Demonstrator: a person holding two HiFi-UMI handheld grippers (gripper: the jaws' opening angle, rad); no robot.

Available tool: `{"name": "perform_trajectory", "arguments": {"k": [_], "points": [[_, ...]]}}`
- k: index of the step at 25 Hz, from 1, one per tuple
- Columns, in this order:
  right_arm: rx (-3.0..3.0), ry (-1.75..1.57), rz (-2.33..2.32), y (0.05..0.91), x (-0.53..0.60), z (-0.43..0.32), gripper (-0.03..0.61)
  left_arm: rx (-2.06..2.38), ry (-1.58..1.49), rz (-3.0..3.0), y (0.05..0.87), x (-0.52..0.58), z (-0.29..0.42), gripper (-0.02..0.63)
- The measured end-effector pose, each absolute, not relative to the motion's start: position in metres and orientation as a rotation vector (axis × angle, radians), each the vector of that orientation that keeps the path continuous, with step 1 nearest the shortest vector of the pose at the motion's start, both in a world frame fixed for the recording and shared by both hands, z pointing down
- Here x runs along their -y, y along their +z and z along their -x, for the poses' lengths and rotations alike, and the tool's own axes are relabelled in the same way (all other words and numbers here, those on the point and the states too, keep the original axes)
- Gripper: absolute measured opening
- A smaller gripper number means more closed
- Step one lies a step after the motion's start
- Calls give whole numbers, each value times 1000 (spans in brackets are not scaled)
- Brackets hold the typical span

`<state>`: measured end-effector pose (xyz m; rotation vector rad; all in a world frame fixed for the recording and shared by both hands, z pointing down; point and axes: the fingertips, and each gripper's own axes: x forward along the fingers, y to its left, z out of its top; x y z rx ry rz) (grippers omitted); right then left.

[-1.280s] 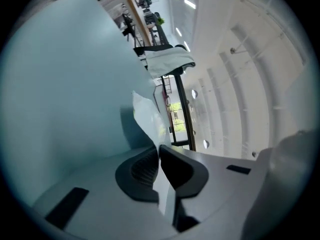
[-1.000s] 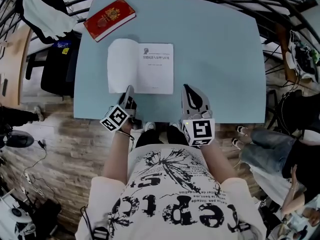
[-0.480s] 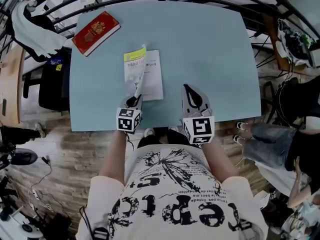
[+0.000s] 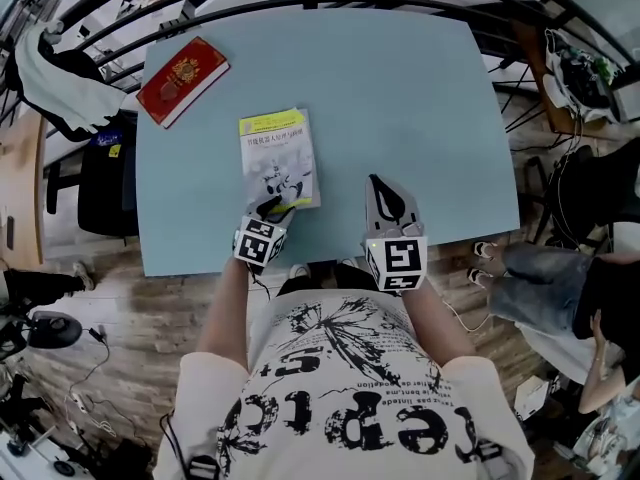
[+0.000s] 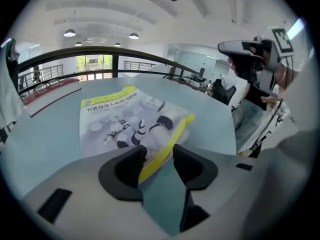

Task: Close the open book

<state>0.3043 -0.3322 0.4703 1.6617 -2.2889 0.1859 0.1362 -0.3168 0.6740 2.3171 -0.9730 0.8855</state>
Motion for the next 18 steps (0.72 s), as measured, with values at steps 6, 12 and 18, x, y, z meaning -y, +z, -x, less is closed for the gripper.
{"name": "perform_trajectory", "arguments": {"k": [6, 12, 18], "points": [[2313, 165, -1645, 464, 332, -297, 11, 968, 852, -2316, 668, 313, -141, 224], [2343, 159, -1616, 460, 326, -285, 11, 1077, 744, -2426, 611, 312, -139, 221], [2389, 123, -1593, 445, 321, -267, 11, 1195, 536, -2540, 535, 318, -133, 159]]}}
